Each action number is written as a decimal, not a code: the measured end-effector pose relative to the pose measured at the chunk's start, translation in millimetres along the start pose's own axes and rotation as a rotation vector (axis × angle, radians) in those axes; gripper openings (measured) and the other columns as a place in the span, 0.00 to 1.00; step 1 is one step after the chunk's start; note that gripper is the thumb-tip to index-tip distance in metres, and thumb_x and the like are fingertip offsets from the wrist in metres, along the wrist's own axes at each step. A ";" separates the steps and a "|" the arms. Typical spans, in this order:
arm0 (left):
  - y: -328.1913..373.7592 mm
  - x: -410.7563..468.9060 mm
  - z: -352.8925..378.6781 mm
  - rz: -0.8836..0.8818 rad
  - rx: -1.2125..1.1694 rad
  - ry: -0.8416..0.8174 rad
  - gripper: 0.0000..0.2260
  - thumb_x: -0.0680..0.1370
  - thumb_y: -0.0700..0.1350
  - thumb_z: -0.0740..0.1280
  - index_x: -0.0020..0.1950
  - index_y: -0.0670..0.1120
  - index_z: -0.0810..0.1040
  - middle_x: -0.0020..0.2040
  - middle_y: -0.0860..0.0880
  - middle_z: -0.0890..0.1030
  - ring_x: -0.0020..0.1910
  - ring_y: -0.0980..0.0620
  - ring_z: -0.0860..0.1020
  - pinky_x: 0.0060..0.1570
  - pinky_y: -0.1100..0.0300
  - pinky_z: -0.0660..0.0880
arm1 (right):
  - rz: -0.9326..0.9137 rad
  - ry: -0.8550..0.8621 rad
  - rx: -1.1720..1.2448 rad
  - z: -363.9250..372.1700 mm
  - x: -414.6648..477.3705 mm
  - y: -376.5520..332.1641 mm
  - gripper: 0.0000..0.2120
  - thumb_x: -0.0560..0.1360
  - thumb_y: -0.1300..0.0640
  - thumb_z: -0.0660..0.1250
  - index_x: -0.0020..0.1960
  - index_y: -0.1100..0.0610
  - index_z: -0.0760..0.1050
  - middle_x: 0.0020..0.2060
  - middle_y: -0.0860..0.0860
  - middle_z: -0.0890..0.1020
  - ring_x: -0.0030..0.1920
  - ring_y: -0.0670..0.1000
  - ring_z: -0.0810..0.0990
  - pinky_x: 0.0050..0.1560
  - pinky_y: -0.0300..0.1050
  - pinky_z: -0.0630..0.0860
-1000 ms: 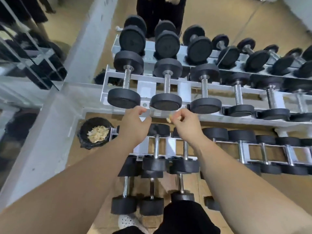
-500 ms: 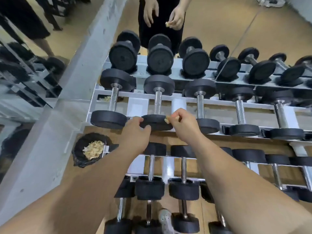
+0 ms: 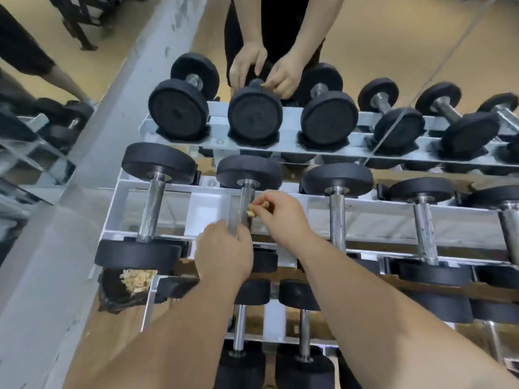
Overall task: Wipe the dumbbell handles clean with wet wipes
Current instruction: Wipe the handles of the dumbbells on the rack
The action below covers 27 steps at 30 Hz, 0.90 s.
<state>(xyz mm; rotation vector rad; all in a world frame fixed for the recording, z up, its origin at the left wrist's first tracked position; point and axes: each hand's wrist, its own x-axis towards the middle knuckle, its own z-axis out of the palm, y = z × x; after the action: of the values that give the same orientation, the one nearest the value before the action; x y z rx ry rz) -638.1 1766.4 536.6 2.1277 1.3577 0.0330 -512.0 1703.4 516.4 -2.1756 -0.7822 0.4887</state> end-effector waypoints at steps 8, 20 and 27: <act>-2.9 -0.6 -1.0 0.077 -0.072 0.010 0.16 0.83 0.50 0.60 0.64 0.41 0.78 0.61 0.43 0.80 0.61 0.42 0.74 0.57 0.50 0.71 | -0.013 0.034 -0.021 10.3 24.0 2.2 0.14 0.74 0.51 0.74 0.32 0.45 0.76 0.35 0.47 0.81 0.40 0.46 0.78 0.43 0.42 0.74; -6.2 -1.3 -0.1 0.116 -0.127 0.050 0.21 0.78 0.54 0.55 0.59 0.43 0.81 0.54 0.46 0.83 0.56 0.43 0.77 0.54 0.50 0.72 | 0.001 0.102 0.110 21.8 35.0 2.9 0.04 0.76 0.56 0.70 0.47 0.49 0.83 0.36 0.45 0.81 0.38 0.44 0.77 0.41 0.39 0.75; -7.5 -0.1 1.3 0.103 -0.119 0.052 0.13 0.82 0.49 0.61 0.60 0.46 0.81 0.54 0.48 0.82 0.55 0.45 0.77 0.54 0.51 0.72 | -0.086 -0.124 0.120 14.8 6.1 2.4 0.10 0.76 0.58 0.70 0.54 0.48 0.85 0.33 0.39 0.81 0.35 0.42 0.78 0.39 0.34 0.74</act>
<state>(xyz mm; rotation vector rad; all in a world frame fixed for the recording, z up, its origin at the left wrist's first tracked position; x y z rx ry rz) -643.7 1767.9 531.8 2.1077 1.2427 0.2070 -514.8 1714.0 504.5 -2.0076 -0.8861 0.6152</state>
